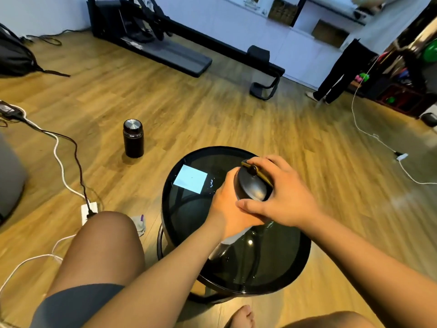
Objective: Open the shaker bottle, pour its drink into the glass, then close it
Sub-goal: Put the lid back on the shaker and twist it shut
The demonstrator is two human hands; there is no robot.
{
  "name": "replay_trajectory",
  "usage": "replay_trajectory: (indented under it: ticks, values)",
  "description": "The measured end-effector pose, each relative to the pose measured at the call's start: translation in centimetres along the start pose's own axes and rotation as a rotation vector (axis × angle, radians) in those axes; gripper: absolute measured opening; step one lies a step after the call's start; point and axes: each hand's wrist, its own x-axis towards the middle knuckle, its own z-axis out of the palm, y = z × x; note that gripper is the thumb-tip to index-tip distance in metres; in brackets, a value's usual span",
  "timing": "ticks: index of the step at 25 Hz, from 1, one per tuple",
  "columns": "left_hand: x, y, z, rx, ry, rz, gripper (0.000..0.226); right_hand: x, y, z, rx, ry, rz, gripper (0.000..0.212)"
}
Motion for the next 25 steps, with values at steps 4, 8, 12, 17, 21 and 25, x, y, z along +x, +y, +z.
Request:
replay_trajectory:
  ticks: [4, 8, 12, 17, 21, 25]
  values:
    - [-0.1, 0.0, -0.3, 0.044, -0.018, -0.020, 0.116, 1.0, 0.4, -2.1, -0.025, -0.174, -0.085, 0.091]
    - [-0.2, 0.2, -0.7, 0.032, -0.084, -0.018, 0.112, 2.0, 0.8, -4.1, -0.011, -0.244, -0.190, 0.079]
    - [1.3, 1.1, -2.5, -0.013, -0.232, 0.034, 0.111, 2.3, 1.5, -5.2, 0.025, -0.159, -0.240, 0.080]
    - [3.6, 1.4, -5.7, 0.015, -0.474, 0.008, 0.091, 2.1, 1.8, -3.6, 0.035, -0.241, -0.282, 0.086]
    - [3.7, 1.4, -6.3, -0.039, -0.542, -0.049, 0.086, 3.0, 2.1, -3.9, -0.114, -0.307, -0.373, 0.088]
    - [3.0, 1.2, -5.7, -0.062, -0.517, 0.014, 0.086, 2.6, 2.6, -2.6, -0.117, -0.352, -0.398, 0.088]
